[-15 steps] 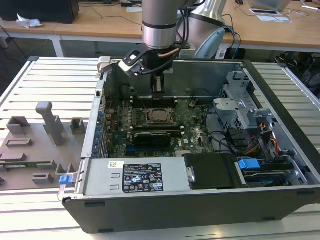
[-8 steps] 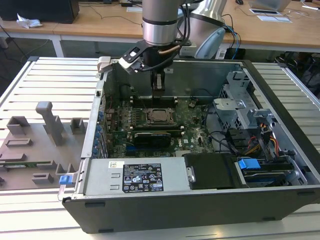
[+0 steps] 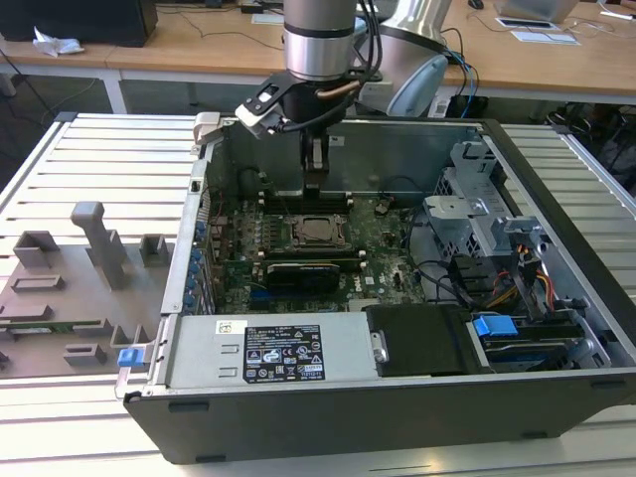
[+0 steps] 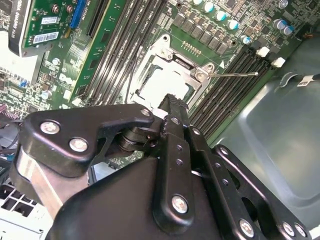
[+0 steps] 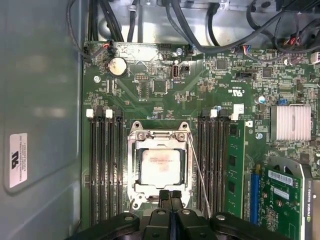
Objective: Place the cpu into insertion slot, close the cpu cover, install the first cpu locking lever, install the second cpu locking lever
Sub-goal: 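Close the cpu cover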
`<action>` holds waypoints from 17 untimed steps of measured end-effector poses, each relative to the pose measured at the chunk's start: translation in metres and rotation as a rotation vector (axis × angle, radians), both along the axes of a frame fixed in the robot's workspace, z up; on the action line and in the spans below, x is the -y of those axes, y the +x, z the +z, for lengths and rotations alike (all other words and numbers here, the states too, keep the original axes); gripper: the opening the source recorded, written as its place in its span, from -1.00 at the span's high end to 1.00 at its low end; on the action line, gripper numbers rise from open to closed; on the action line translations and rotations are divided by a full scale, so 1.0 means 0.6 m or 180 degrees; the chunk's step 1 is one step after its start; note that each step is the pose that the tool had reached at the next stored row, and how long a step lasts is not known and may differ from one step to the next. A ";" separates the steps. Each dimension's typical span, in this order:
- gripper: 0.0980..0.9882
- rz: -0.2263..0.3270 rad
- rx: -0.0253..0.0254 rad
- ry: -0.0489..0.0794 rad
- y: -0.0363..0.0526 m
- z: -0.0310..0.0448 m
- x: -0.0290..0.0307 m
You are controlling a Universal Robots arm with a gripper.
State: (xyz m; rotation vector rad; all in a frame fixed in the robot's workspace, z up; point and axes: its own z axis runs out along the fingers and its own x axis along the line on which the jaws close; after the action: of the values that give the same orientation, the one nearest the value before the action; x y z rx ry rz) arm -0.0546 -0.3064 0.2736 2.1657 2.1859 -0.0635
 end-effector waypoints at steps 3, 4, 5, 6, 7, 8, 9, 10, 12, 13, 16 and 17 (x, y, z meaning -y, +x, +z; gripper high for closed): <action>0.98 0.0000 -0.0004 -0.0001 0.001 0.010 0.0000; 0.98 0.0000 -0.0004 -0.0001 0.001 0.012 0.0000; 0.98 0.0000 -0.0005 -0.0001 0.001 0.014 0.0000; 0.98 0.0000 -0.0007 -0.0001 0.001 0.017 0.0000; 0.98 0.0000 -0.0008 -0.0001 0.001 0.020 0.0000; 0.98 0.0000 -0.0009 -0.0001 0.001 0.021 0.0000; 0.98 0.0000 -0.0010 -0.0001 0.002 0.023 0.0000; 0.98 0.0000 -0.0011 -0.0002 0.002 0.025 0.0000; 0.98 0.0000 -0.0013 -0.0001 0.002 0.032 0.0000; 0.98 0.0000 -0.0014 -0.0001 0.002 0.034 0.0000; 0.98 0.0000 -0.0016 -0.0001 0.003 0.039 0.0000; 0.98 0.0000 -0.0017 -0.0002 0.003 0.041 0.0000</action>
State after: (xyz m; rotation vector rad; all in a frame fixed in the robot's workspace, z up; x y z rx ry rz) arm -0.0531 -0.3064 0.2982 2.1678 2.1884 -0.0699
